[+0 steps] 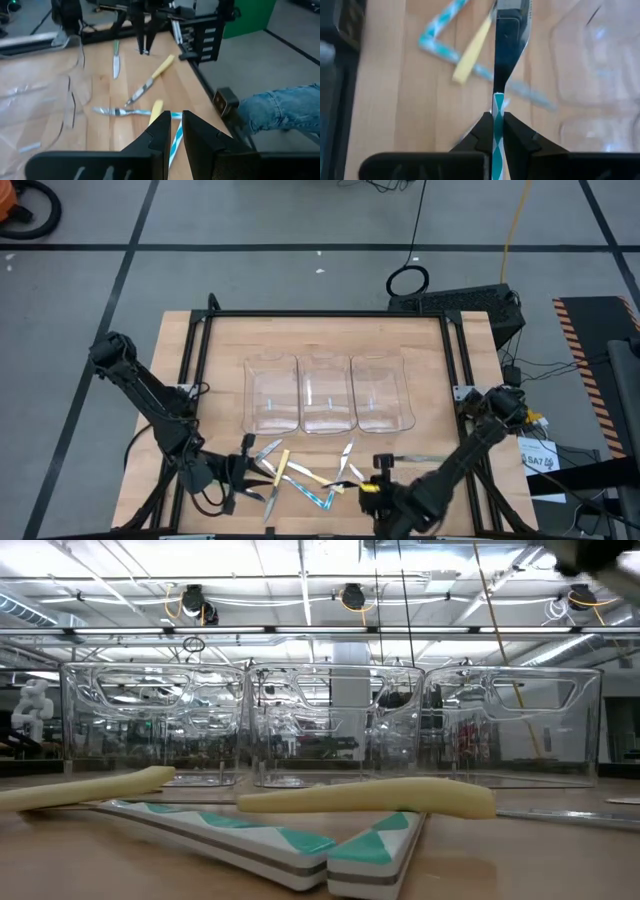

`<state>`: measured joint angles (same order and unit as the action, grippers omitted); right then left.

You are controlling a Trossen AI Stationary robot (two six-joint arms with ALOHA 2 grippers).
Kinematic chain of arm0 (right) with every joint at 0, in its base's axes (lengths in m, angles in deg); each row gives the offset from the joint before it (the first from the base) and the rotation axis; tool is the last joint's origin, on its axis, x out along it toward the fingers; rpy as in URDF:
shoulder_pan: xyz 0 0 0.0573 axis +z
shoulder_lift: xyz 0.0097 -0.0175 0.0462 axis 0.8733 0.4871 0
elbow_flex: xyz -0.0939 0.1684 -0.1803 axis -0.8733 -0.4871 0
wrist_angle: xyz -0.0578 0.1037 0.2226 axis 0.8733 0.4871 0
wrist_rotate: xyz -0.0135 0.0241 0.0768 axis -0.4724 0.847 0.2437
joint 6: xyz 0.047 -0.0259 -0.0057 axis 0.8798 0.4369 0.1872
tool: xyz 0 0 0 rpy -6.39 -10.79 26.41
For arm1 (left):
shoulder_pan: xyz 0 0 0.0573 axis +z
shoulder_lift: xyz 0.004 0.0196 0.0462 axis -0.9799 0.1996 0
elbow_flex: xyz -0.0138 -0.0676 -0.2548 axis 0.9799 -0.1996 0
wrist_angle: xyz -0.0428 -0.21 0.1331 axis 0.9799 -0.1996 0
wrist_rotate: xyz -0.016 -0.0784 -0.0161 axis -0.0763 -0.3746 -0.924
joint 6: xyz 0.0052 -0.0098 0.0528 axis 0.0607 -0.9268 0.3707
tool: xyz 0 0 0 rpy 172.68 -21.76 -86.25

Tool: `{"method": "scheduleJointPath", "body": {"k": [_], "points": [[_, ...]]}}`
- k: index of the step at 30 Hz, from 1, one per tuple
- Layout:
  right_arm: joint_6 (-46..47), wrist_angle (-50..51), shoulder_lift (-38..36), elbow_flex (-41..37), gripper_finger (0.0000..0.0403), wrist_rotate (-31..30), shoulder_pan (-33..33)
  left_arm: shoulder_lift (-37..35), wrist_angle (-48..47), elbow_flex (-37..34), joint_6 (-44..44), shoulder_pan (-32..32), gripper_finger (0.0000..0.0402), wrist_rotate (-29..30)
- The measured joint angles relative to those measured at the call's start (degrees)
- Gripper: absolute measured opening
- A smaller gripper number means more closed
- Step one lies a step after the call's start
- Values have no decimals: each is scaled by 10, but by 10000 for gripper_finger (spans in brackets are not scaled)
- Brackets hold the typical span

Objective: Sort silverware by color (type)
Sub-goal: Put the right blue knife into the middle transparent bin

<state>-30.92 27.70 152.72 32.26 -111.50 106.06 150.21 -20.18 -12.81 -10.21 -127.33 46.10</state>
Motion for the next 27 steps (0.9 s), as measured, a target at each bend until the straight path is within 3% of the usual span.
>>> {"method": "scheduleJointPath", "body": {"k": [6, 17, 24, 27], "points": [[-2, -80, 0, 0, 16, -128, 14, 0, 9, 18, 34, 5, 56, 4], [-148, -294, 0, 0, 16, -302, 2, 0, 14, 18, 43, 40, 56, 8], [-142, -372, 0, 0, 16, -349, -22, 0, 20, 18, 42, 50, 56, 8], [-189, -437, 10, 0, 16, -358, -28, 0, 35, 18, 44, 50, 56, 8]]}}
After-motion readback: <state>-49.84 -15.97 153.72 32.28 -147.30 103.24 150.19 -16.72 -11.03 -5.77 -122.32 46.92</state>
